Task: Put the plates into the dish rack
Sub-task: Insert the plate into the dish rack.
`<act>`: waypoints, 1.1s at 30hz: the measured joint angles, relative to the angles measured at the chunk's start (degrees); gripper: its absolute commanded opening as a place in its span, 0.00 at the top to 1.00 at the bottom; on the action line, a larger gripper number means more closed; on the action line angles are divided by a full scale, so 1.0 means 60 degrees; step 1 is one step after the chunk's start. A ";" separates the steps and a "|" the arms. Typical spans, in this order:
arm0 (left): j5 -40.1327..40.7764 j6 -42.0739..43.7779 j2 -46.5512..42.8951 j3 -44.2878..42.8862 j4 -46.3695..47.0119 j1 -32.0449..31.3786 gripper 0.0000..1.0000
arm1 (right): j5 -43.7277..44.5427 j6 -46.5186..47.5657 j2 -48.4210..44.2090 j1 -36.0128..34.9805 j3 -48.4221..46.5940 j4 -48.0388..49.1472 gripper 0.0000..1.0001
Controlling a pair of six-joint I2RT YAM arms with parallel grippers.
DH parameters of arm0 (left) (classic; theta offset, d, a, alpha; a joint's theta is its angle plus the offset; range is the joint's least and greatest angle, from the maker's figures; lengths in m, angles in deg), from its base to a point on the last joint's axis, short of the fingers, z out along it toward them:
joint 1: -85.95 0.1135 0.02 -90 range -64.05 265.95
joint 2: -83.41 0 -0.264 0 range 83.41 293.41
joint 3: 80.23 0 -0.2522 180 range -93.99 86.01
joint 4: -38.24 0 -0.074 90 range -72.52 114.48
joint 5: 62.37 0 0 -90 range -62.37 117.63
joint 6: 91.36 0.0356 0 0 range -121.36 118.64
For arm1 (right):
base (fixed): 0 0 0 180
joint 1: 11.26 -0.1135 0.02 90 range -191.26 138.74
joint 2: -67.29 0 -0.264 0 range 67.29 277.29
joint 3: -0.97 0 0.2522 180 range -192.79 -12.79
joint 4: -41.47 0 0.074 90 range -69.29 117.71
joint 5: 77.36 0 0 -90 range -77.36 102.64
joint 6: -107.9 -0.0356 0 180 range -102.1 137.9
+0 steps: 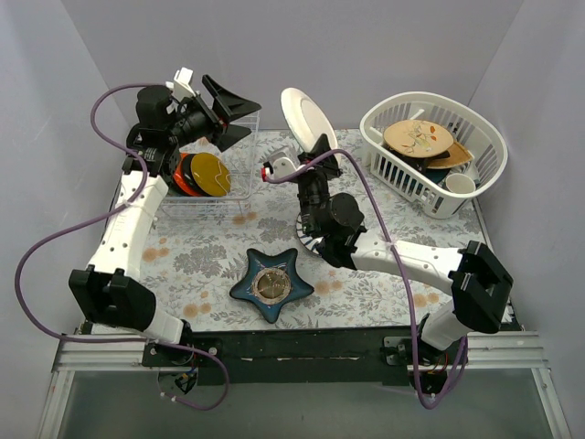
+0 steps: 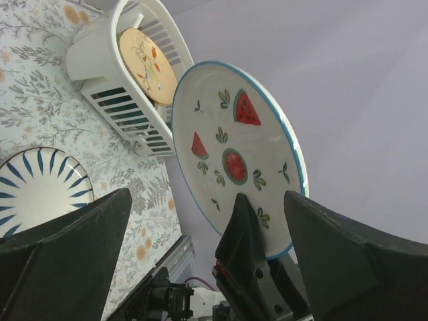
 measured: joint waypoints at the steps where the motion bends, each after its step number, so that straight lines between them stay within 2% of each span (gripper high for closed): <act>1: -0.0007 -0.0091 0.0149 -0.0120 0.0113 -0.0011 0.02 | 0.0007 0.0127 0.0000 -0.0055 0.0087 0.0153 0.99; 9: -0.0029 -0.0379 0.0750 -0.0430 0.0408 -0.0240 0.02 | -0.0033 0.0736 0.0004 -0.0415 0.0503 0.0280 0.99; 33: -0.0557 -0.0102 0.0339 -0.0055 0.0346 -0.0940 0.04 | -0.0572 0.1228 0.0109 -0.0900 0.1304 0.0076 0.99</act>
